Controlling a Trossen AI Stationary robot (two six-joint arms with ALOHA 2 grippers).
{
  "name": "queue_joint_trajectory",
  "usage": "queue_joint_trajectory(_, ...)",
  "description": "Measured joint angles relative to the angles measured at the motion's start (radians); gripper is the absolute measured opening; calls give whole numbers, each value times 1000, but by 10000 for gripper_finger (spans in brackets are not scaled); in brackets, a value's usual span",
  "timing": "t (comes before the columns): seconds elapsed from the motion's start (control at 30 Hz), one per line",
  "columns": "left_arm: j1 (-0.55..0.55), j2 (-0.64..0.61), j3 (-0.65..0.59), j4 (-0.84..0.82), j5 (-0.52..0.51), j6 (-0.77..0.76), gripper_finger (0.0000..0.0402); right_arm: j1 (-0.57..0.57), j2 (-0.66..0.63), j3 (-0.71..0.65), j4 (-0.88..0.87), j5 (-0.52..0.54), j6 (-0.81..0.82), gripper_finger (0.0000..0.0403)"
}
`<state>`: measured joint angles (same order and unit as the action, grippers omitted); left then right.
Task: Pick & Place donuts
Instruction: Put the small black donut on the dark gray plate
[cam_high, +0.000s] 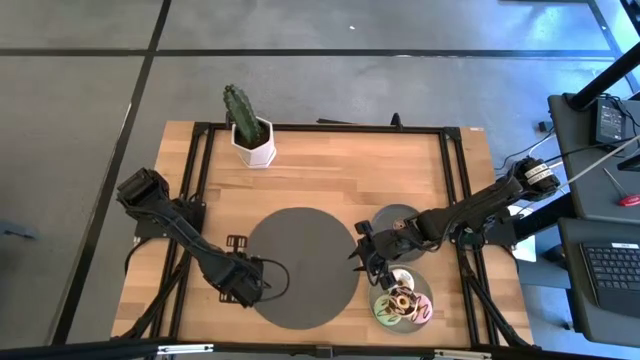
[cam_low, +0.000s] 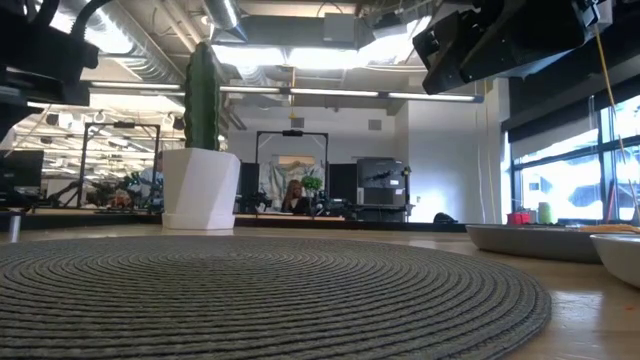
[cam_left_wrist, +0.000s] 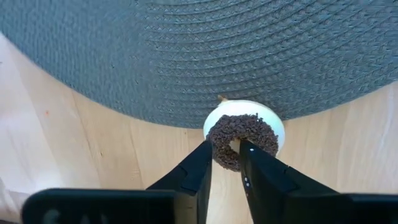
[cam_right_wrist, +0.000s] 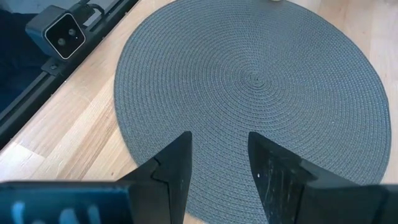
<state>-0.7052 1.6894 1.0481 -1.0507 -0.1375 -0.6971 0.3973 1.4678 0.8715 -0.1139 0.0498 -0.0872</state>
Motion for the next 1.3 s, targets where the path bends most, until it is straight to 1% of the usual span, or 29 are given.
queue_joint_trajectory(0.17,0,0,0,-23,0,-54,120,0,0,0,0,0,-1,158)
queue_joint_trajectory(0.3,0,0,0,-8,-2,-108,150,0,0,0,0,0,-3,158)
queue_joint_trajectory(0.4,0,0,0,11,-3,-103,162,0,0,0,-1,0,-4,158)
queue_joint_trajectory(0.47,0,0,0,12,-31,-80,166,0,0,0,-1,0,-6,158)
queue_joint_trajectory(0.57,0,0,0,2,-52,-106,168,0,0,0,-1,1,-26,158)
queue_joint_trajectory(0.63,0,0,-2,-9,-52,-108,168,0,0,0,-2,1,-26,158)
queue_joint_trajectory(0.77,-1,-2,-24,-9,4,-98,161,0,0,0,-2,0,-24,158)
queue_joint_trajectory(1.0,0,-2,-77,60,3,-110,139,0,0,0,-4,1,-26,158)
queue_joint_trajectory(1.13,0,-2,-77,59,5,-104,120,0,0,0,-4,0,-26,158)
queue_joint_trajectory(1.3,0,-2,-77,59,37,-104,85,0,0,0,-4,1,-24,158)
